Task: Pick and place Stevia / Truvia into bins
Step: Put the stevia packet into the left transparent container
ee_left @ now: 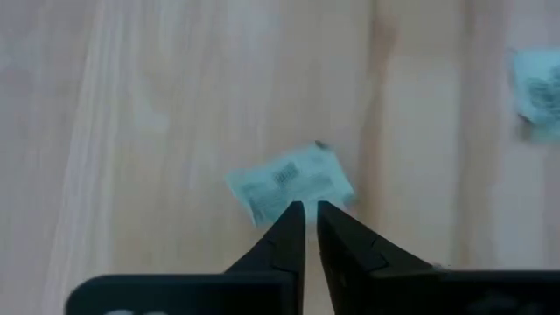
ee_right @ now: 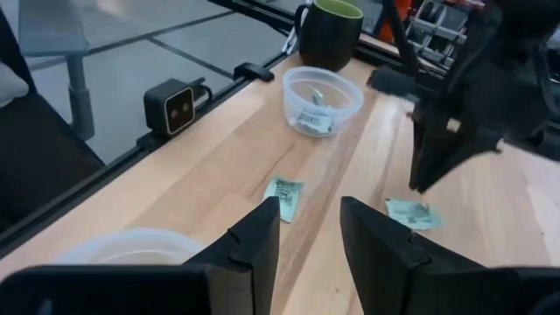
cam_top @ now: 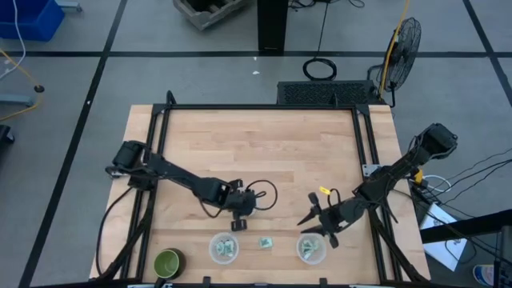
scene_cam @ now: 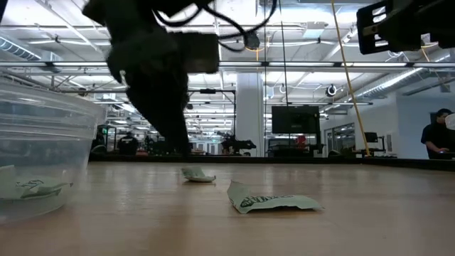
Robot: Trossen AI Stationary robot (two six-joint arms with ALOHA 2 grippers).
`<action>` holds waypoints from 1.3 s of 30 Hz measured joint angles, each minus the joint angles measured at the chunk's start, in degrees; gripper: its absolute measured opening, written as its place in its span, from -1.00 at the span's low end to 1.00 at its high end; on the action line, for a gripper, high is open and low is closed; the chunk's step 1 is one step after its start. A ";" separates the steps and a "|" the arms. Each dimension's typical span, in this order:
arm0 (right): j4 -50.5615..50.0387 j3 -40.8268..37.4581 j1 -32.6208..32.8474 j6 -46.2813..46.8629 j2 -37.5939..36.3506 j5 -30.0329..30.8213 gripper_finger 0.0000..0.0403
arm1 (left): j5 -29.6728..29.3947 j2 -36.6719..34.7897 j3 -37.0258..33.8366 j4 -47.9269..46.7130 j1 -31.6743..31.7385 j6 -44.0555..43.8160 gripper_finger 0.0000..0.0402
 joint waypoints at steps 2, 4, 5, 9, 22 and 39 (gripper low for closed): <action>-0.10 0.00 -0.30 0.06 0.01 -0.04 -0.43 | 0.46 1.11 0.07 0.13 1.28 0.09 -0.73; -0.32 0.00 -0.56 0.14 0.01 -0.08 -0.43 | 0.47 1.81 0.00 -0.81 2.45 0.11 -0.63; -0.57 0.00 -0.56 0.14 0.01 -0.08 -0.43 | 0.28 1.98 0.00 -0.51 2.95 0.09 -0.57; -1.23 0.00 -0.56 0.16 0.01 -0.08 -0.43 | -0.69 2.02 0.02 -1.28 4.16 0.17 -0.36; -1.84 0.00 -0.54 0.16 0.01 -0.11 -0.42 | -3.06 2.02 0.02 -1.15 5.50 7.11 -0.21; -2.20 0.02 -0.54 0.18 0.01 -0.12 -0.42 | -3.52 1.99 0.02 -1.33 8.16 10.77 -0.21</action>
